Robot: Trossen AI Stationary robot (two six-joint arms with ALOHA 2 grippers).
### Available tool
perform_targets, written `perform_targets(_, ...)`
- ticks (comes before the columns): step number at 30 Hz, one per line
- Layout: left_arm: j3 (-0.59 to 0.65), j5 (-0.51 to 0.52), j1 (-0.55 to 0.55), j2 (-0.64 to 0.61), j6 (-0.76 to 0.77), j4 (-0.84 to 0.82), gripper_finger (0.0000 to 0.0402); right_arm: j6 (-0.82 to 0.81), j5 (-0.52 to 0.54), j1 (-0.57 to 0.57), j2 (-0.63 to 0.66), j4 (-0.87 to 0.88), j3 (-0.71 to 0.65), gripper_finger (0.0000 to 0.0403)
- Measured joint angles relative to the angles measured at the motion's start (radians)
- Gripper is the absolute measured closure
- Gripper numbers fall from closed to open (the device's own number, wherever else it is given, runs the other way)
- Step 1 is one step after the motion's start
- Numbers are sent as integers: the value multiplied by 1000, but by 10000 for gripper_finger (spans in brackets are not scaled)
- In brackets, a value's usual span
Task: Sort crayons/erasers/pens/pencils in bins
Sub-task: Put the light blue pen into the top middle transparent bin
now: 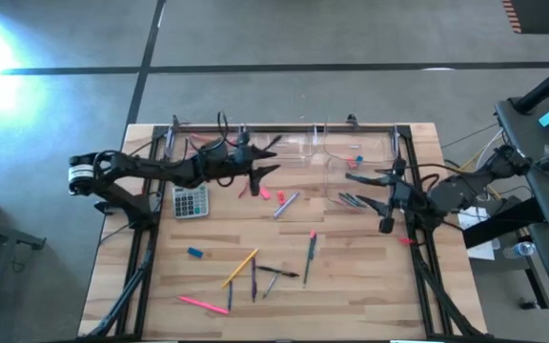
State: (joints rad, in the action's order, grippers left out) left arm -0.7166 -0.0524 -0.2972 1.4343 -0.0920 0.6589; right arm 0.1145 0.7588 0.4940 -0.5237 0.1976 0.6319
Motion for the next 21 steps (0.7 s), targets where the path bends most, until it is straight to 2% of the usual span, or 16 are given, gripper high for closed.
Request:
perform_targets(6,67,14,-4,-41,33,-17,246,4,-212,-153,-62,-109,1,227)
perform_targets(9,74,26,-4,-49,39,-12,246,-107,-382,-244,-110,-113,10,227)
perform_targets(11,75,36,-5,-45,61,-19,246,-144,-458,-292,-156,-119,8,227)
perform_targets(15,75,36,-5,-42,96,-50,246,-150,-484,-330,-272,-169,0,227)
perform_targets(21,72,44,-4,-37,110,-159,246,-115,-546,-338,-376,-189,43,227)
